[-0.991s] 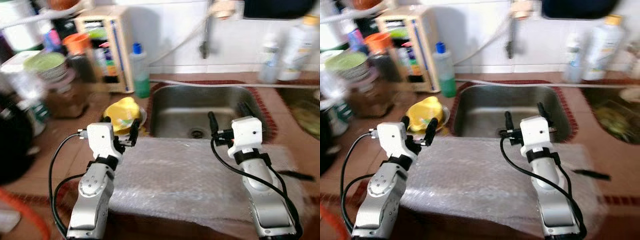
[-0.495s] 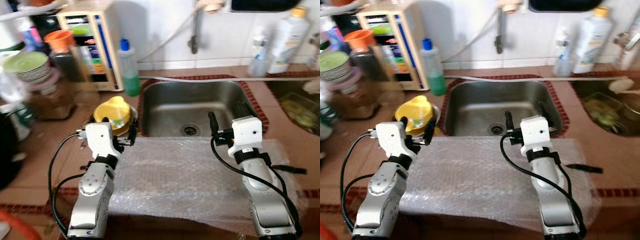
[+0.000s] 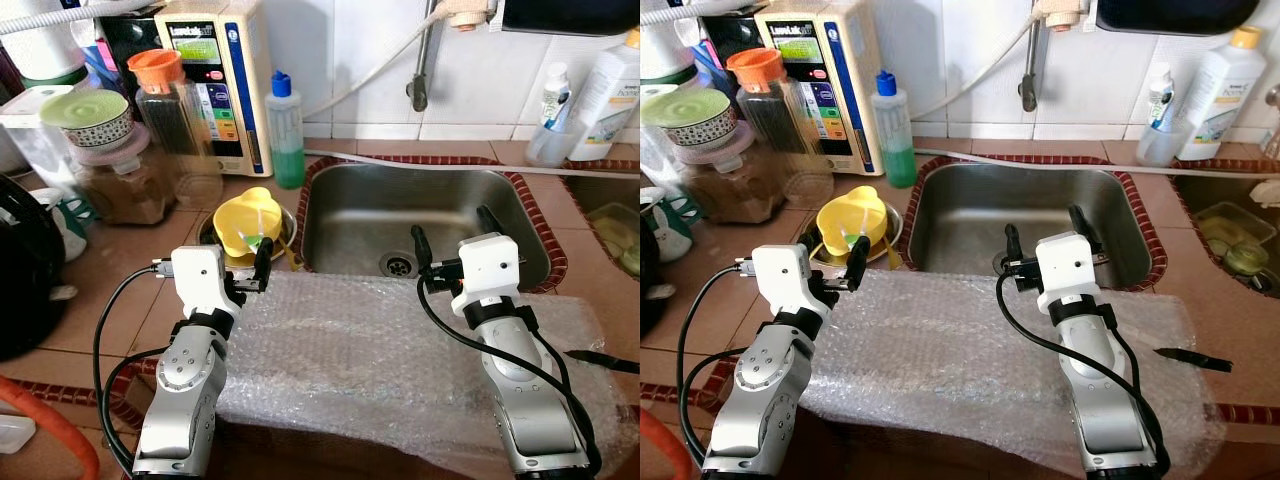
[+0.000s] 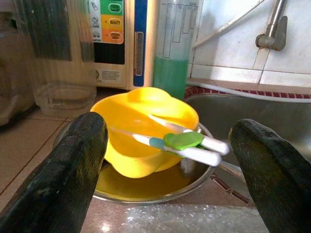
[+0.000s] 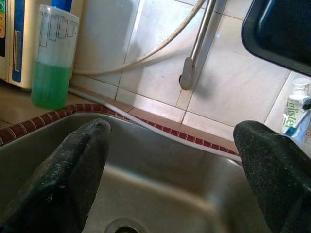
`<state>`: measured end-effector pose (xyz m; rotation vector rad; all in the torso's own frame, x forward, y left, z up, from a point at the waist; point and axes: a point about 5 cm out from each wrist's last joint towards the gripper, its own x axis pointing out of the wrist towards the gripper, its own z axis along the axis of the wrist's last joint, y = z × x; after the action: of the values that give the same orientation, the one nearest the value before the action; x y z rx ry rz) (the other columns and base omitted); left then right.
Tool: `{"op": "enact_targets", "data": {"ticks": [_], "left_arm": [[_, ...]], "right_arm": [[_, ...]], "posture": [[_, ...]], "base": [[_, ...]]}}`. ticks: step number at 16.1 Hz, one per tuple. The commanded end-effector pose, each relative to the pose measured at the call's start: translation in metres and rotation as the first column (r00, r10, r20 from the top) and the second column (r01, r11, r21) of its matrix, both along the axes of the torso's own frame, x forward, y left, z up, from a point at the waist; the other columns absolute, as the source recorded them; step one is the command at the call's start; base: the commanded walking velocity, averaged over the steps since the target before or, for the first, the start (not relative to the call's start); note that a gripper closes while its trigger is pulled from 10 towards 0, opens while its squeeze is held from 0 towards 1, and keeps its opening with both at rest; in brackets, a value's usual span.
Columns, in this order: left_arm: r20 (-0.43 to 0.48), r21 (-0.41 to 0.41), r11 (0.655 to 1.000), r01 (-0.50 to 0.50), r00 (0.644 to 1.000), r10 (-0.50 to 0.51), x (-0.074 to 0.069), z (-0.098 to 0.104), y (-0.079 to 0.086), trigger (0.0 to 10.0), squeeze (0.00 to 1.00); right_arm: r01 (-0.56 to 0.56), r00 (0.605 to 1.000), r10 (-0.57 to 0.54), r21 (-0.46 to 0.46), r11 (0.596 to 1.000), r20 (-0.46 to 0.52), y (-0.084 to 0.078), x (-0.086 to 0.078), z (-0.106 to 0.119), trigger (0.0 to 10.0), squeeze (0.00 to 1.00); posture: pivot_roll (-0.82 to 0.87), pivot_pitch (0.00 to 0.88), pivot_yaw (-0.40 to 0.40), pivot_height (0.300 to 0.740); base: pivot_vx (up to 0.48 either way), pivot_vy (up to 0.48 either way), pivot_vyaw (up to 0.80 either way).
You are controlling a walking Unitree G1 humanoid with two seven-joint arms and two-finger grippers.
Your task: Kitchen organization
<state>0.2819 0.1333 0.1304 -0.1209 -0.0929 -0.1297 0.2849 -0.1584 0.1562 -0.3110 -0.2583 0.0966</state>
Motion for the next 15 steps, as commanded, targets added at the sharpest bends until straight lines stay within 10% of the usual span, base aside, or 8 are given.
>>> {"op": "enact_targets", "data": {"ticks": [1, 15], "left_arm": [[0.012, 0.004, 1.0, -0.01, 1.0, 0.01, 0.002, 0.004, 0.001, 10.0, 0.0], [0.076, 0.031, 0.986, 0.161, 0.984, -0.163, 0.015, -0.002, -0.022, 10.0, 0.0]], "right_arm": [[-0.022, 1.0, 0.022, 0.001, 1.0, 0.01, 0.005, 0.002, 0.002, 10.0, 0.0], [-0.316, 0.924, 0.34, 0.147, 0.937, -0.176, 0.034, -0.025, -0.014, 10.0, 0.0]], "posture": [[-0.24, 0.029, 0.089, 0.74], [-0.3, 0.08, 0.086, 0.74]], "base": [[0.0, 0.0, 0.0], [0.0, 0.0, 0.0]]}}
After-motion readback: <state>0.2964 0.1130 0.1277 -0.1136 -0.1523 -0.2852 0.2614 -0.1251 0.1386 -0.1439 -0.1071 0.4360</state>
